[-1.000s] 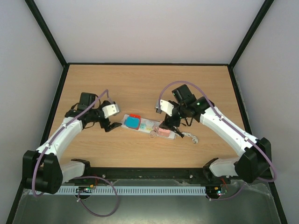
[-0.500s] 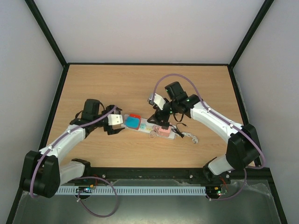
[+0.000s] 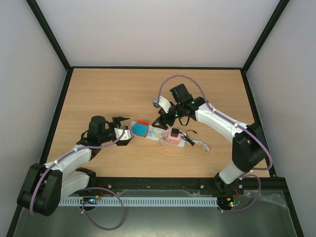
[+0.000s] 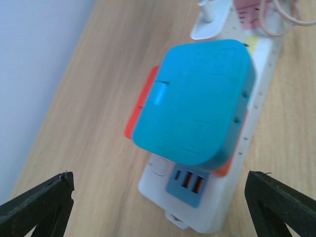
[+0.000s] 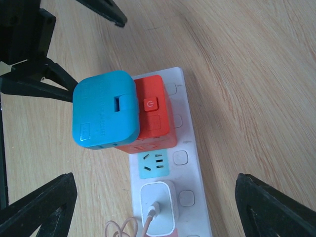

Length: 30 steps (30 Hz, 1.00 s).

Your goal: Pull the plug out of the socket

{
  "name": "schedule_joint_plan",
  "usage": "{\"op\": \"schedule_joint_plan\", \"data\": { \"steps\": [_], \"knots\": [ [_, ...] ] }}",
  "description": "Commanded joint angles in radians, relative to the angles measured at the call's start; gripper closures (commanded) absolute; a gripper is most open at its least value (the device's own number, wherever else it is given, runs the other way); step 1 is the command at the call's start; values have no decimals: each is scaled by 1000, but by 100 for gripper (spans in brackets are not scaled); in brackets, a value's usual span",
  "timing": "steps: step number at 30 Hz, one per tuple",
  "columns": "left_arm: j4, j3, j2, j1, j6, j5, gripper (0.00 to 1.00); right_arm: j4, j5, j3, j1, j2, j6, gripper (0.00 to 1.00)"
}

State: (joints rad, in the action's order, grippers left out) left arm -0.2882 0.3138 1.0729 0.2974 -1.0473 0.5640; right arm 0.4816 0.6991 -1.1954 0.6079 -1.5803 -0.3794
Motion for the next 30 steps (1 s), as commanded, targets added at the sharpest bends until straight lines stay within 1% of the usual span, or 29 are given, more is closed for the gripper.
{"op": "schedule_joint_plan", "data": {
  "steps": [1, 5, 8, 13, 19, 26, 30],
  "knots": [
    [-203, -15, 1, 13, 50, -7, 4, 15, -23, -56, -4, -28, 8, 15],
    [-195, 8, 15, 33, 50, 5, 7, 22, -34, -72, -3, -35, 7, 15],
    [-132, 43, 19, 33, 53, 26, 11, 20, -48, -73, -4, -37, 8, 16],
    [41, 118, 25, 32, 37, 112, 25, 17, -50, -66, -3, -33, 5, 17],
    [166, 176, 36, 32, 13, 166, 41, 12, -49, -55, -4, -24, -2, 18],
    [301, 246, 72, 44, -26, 162, 46, 23, -71, -50, -4, 4, -18, 19],
    [313, 275, 89, 49, 2, 145, 49, 30, -85, -37, -4, 44, -28, 19]
  ]
}}
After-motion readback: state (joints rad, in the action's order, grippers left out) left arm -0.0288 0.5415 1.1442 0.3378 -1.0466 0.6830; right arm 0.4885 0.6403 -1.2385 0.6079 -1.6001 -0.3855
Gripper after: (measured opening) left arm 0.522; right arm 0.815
